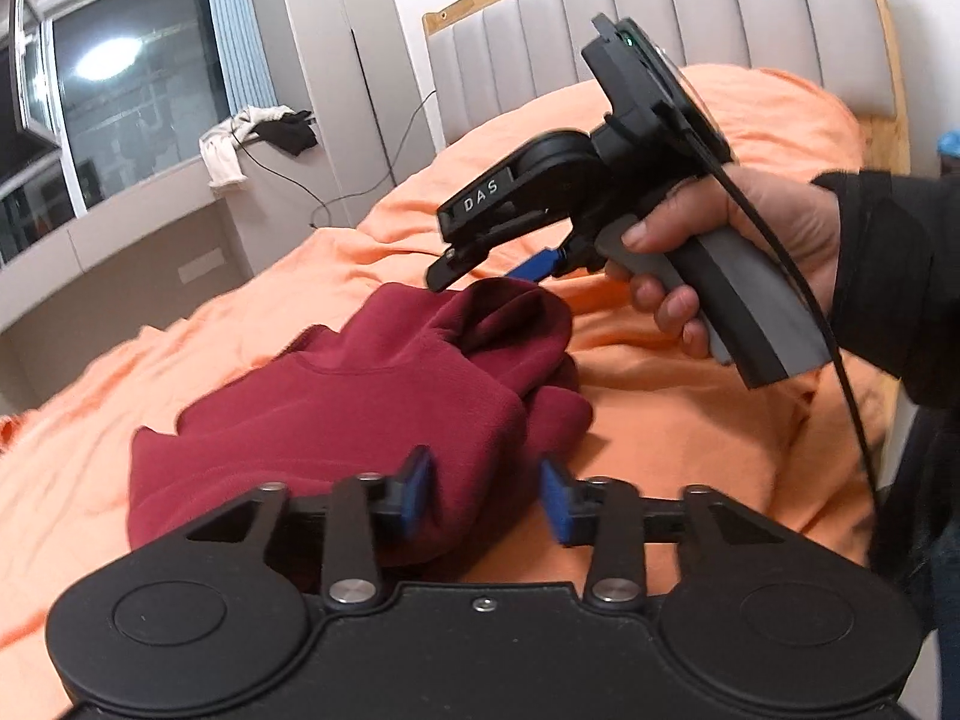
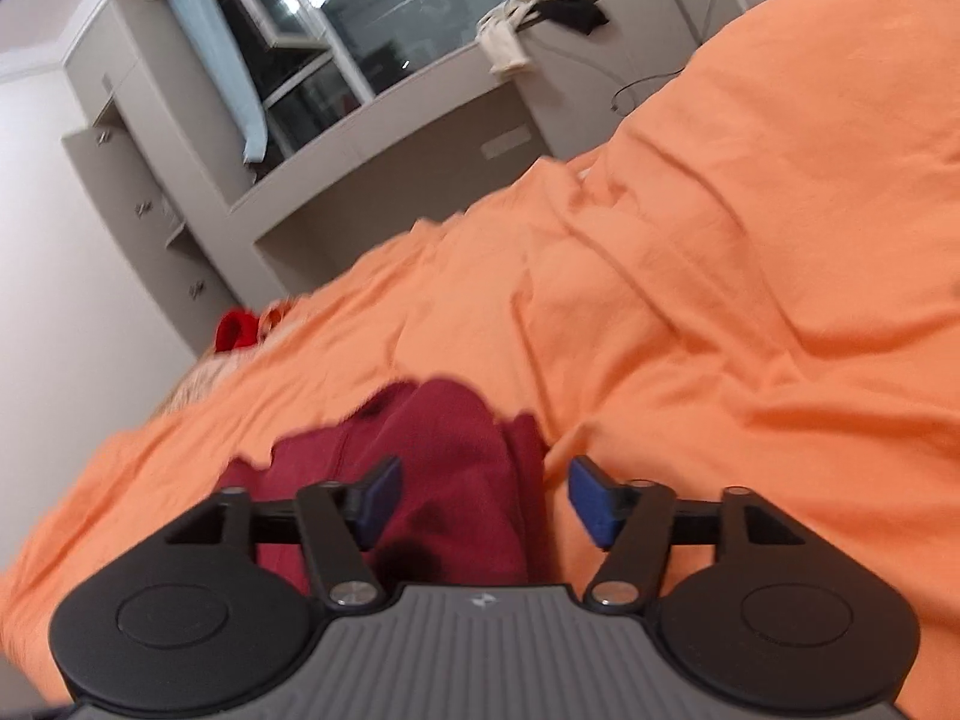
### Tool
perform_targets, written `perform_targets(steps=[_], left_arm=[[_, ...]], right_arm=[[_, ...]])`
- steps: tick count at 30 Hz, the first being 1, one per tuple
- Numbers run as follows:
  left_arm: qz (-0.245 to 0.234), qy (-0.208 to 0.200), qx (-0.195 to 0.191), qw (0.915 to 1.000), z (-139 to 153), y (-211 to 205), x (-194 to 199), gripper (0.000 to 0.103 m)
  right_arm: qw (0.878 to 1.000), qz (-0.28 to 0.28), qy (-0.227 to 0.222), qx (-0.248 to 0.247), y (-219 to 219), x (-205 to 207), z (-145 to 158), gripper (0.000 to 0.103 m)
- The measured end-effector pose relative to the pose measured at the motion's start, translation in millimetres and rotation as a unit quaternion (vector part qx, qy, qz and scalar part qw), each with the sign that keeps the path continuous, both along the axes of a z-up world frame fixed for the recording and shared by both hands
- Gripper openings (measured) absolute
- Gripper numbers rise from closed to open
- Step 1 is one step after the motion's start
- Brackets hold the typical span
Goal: Fold small clothes
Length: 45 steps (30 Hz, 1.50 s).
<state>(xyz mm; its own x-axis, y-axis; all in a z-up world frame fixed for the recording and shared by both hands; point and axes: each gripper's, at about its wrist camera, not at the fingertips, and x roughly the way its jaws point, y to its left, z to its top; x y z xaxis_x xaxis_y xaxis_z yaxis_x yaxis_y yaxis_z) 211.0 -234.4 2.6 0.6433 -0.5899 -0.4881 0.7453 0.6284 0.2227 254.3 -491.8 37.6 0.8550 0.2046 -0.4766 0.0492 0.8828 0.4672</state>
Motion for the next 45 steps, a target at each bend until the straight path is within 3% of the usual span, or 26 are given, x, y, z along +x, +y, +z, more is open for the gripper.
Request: perform_targets(steps=[2,4,6,13,18,25,29,33,36,40,45], left_arm=[[-0.011,0.013,-0.013,0.9998,2,4,-1,0.062],[-0.018,0.026,-0.030,0.9990,6,5,-2,0.076],[-0.021,0.038,-0.051,0.9978,10,8,-3,0.083],[0.000,0.043,-0.116,0.9924,34,30,-3,0.102],[0.075,0.037,-0.154,0.9845,50,53,15,0.102],[0.188,0.110,-0.194,0.9566,49,95,70,0.102],[0.213,0.157,-0.194,0.9447,39,112,101,0.102],[0.193,0.198,-0.191,0.9416,19,121,120,0.102],[0.183,0.210,-0.201,0.9392,-2,129,123,0.103],[0.174,0.221,-0.234,0.9306,-30,139,120,0.103],[0.169,0.212,-0.225,0.9359,-29,137,118,0.103]], right_arm=[[0.999,0.010,0.013,-0.051,11,-2,-3,0.087],[0.994,0.016,0.018,-0.108,21,-6,-6,0.090],[0.990,0.018,0.014,-0.143,28,-13,-8,0.095],[0.990,0.014,0.027,-0.136,26,-23,-11,0.103],[0.992,0.023,0.037,-0.115,17,-22,-5,0.103],[0.999,-0.010,-0.024,-0.047,-6,-36,12,0.103],[0.999,-0.040,-0.003,0.002,-18,-25,3,0.103],[0.997,-0.059,0.015,0.037,-26,-19,-9,0.103],[0.997,-0.064,0.025,0.017,-24,-16,-15,0.102],[0.997,-0.052,0.043,-0.047,-6,-12,-21,0.101],[0.989,-0.033,0.035,-0.143,22,-15,-18,0.101]])
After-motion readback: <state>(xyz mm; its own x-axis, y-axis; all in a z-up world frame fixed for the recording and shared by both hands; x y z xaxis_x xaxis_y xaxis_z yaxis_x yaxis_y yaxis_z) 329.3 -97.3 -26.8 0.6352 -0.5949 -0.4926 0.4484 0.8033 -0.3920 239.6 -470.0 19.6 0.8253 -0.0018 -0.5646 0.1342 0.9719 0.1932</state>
